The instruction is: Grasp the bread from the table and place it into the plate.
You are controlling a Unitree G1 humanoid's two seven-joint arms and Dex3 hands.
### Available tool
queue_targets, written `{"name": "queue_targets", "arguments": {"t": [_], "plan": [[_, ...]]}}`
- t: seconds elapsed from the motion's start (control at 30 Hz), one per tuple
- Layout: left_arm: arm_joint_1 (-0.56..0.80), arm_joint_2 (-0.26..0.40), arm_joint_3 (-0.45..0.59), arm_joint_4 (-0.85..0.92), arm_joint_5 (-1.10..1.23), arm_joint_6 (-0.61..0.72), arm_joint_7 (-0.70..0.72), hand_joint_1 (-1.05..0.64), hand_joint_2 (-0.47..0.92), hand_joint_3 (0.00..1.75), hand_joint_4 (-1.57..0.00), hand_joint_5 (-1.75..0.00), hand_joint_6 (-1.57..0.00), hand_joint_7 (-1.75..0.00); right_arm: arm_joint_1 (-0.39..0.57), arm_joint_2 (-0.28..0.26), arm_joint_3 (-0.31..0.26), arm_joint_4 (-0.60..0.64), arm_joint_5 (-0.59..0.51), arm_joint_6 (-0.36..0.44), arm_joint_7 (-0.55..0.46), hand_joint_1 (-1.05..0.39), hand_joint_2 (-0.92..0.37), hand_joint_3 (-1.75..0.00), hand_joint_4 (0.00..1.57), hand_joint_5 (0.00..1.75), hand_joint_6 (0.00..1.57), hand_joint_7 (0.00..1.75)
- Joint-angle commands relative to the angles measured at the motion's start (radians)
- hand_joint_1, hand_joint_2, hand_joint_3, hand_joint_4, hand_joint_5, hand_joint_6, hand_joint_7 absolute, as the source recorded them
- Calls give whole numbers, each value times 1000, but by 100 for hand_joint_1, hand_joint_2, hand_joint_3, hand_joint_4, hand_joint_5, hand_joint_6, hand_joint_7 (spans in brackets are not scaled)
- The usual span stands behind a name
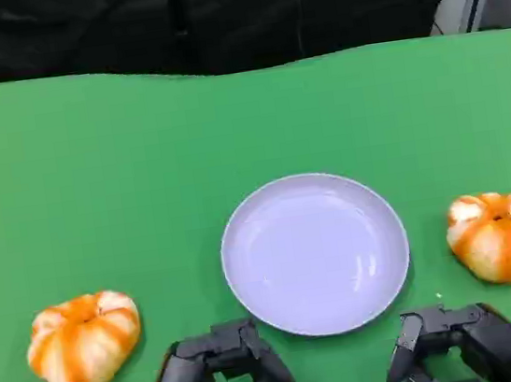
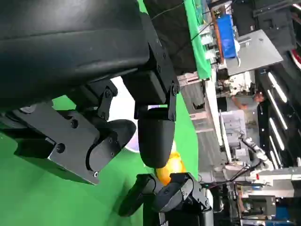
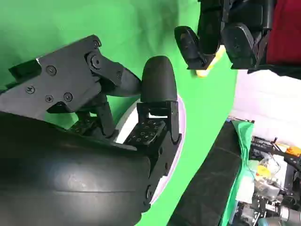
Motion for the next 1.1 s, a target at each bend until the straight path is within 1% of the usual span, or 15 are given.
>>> {"name": "queue_targets", "arguments": {"t": [0.03, 0.53, 0.63, 0.8, 0.83, 0.87, 0.9, 0.93, 0.97, 1.03, 1.1], "plan": [[8, 9, 2, -10, -19, 7, -9, -3, 54, 115, -89, -150, -99, -123, -3, -16, -13, 2, 10, -10, -1, -14, -64, -92, 81, 146, 86, 113], [11, 8, 4, -13, -16, 7, -6, -3, 55, 112, -89, -150, -99, -122, -3, -19, -12, 1, 11, -7, 3, -13, -64, -91, 81, 146, 86, 112], [10, 0, 16, -19, -6, -6, 20, -4, 55, 111, -87, -148, -95, -120, -7, -16, -12, 9, 10, -6, 3, -13, -65, -91, 81, 146, 87, 111], [25, -7, 15, -72, -19, -2, 17, -3, 59, 105, -86, -143, -94, -114, -13, -15, -12, 17, 7, -7, -1, -13, -65, -90, 82, 146, 87, 110], [30, -8, 14, -87, -16, -4, 19, -13, 66, 85, -86, -124, -99, -85, -15, -15, -13, 22, 8, -8, 0, -13, -65, -90, 82, 146, 88, 110], [34, -6, 13, -101, -11, -11, 19, -22, 80, 54, -89, -100, -110, -46, -16, -16, -13, 24, 8, -8, 1, -13, -65, -90, 82, 146, 88, 110], [38, -3, 12, -117, -6, -12, 20, -26, 86, 39, -91, -84, -115, -27, -16, -16, -13, 24, 10, -5, 3, -13, -65, -90, 82, 146, 87, 110], [40, -1, 11, -127, -2, -13, 20, -30, 89, 29, -94, -67, -115, -14, -16, -16, -13, 24, 11, -3, 5, -13, -65, -90, 82, 146, 87, 110], [43, 0, 11, -136, -1, -13, 21, -32, 91, 22, -97, -49, -114, -6, -16, -17, -13, 24, 12, -3, 6, -13, -65, -89, 81, 146, 87, 110], [47, 3, 12, -150, -2, -10, 19, -35, 92, 14, -102, -25, -109, -1, -18, -18, -13, 29, 12, -7, 9, -13, -66, -89, 81, 146, 87, 110], [44, 6, 13, -147, -8, -13, 14, -35, 92, 12, -101, -16, -103, 0, -21, -18, -14, 35, 9, -12, 7, -13, -66, -89, 81, 147, 87, 111]]}}
